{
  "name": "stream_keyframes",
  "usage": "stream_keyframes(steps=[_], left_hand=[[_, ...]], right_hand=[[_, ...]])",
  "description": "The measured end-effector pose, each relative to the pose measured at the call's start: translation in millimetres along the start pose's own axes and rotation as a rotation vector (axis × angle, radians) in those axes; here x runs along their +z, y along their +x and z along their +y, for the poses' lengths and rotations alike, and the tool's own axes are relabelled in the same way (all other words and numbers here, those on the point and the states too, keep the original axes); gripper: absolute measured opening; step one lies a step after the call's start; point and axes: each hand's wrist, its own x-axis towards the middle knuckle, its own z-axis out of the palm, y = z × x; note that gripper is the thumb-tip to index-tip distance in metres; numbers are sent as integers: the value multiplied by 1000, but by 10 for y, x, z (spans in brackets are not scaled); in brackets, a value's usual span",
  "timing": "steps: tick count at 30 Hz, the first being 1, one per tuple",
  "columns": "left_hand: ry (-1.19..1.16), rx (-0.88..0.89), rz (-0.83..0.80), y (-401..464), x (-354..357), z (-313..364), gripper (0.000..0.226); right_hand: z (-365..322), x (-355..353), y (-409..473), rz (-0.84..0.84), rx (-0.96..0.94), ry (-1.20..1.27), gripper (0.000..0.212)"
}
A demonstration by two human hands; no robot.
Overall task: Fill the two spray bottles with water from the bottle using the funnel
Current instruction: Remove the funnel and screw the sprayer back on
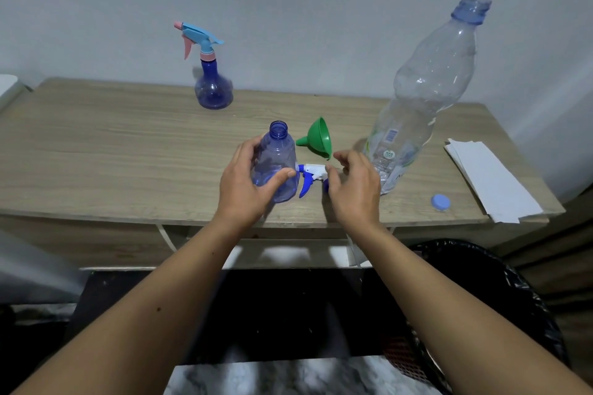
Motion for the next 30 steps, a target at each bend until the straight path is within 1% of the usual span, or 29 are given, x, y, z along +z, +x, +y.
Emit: stream_keyframes(steps=[3, 8, 13, 18, 22, 27, 30], left_hand=[[7, -1, 0, 3, -2, -1, 77], [26, 11, 8, 4, 6, -19, 80], [33, 28, 9, 30, 15, -88, 77], [30, 31, 9, 46, 27, -122, 76], [16, 28, 12, 46, 29, -122, 77], [15, 26, 25, 44, 42, -129, 75], [21, 12, 19, 37, 33, -116, 76]], right_hand=[[48, -77, -157, -84, 1, -52, 30], [78, -60, -289, -170, 94, -94, 44], [55, 17, -210, -147, 134, -142, 47], [24, 114, -132, -135, 219, -171, 40], [23, 64, -125, -130, 289, -30, 30], [-84, -63, -95, -42, 325, 188, 15], [-207, -156, -68, -18, 312, 279, 21]])
